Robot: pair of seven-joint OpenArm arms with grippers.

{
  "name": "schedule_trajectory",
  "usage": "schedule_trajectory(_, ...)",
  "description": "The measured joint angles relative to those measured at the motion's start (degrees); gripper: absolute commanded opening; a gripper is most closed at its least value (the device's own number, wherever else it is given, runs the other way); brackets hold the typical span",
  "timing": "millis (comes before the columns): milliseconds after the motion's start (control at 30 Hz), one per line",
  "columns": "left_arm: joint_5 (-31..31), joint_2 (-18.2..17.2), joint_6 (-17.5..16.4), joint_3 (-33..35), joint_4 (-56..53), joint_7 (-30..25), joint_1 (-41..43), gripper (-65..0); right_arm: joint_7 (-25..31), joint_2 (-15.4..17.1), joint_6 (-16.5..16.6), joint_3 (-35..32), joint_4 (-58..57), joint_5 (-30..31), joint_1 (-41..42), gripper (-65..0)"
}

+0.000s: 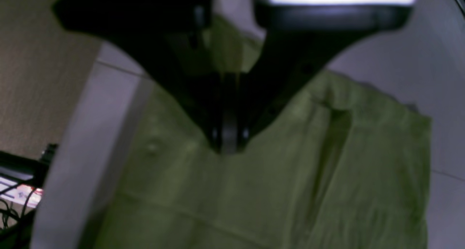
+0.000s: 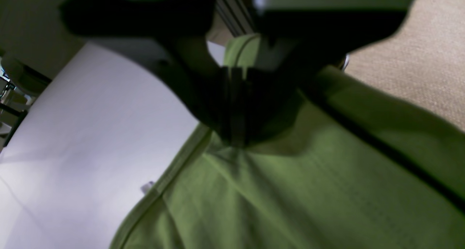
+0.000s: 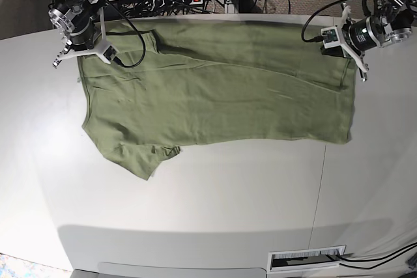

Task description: Fold the T-shirt properly

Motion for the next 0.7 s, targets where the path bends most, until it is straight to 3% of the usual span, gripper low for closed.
schedule_trajectory(100, 0.13, 0.00, 0.79, 0.17, 0.46, 1.05, -0.07, -65.0, 0.24, 0.00, 0.00, 0.00, 0.00, 0.00, 0.02, -65.0)
schedule_trajectory(200, 0.46, 0.04, 4.87, 0.66, 0.52, 3.15, -0.70, -65.0, 1.79, -0.04, 0.07, 0.37, 0.00, -0.13, 0.35, -65.0)
schedule_trajectory(267, 3.93, 0.00, 7.54, 0.72, 0.39, 5.03, -1.84, -65.0, 3.26, -0.13, 0.09, 1.86, 0.13, 0.00, 0.50, -65.0)
schedule_trajectory(367, 4.11, -1.92, 9.35, 0.68, 0.07, 5.60, -3.82, -65.0, 3.17, -0.11, -0.02, 4.74, 1.36, 1.79, 0.50, -65.0)
schedule_trajectory(500, 0.79, -3.52, 8.52, 0.63, 0.09, 5.60, -6.99, -59.9, 3.63, -0.13, 0.04, 8.13, 2.10, 5.60, 0.50, -65.0)
schedule_trajectory(700, -5.90, -4.46, 0.68, 0.70, 0.09, 5.99, -6.27, -59.9, 4.74, -0.13, 0.02, 9.70, 2.10, 5.97, 0.48, -65.0)
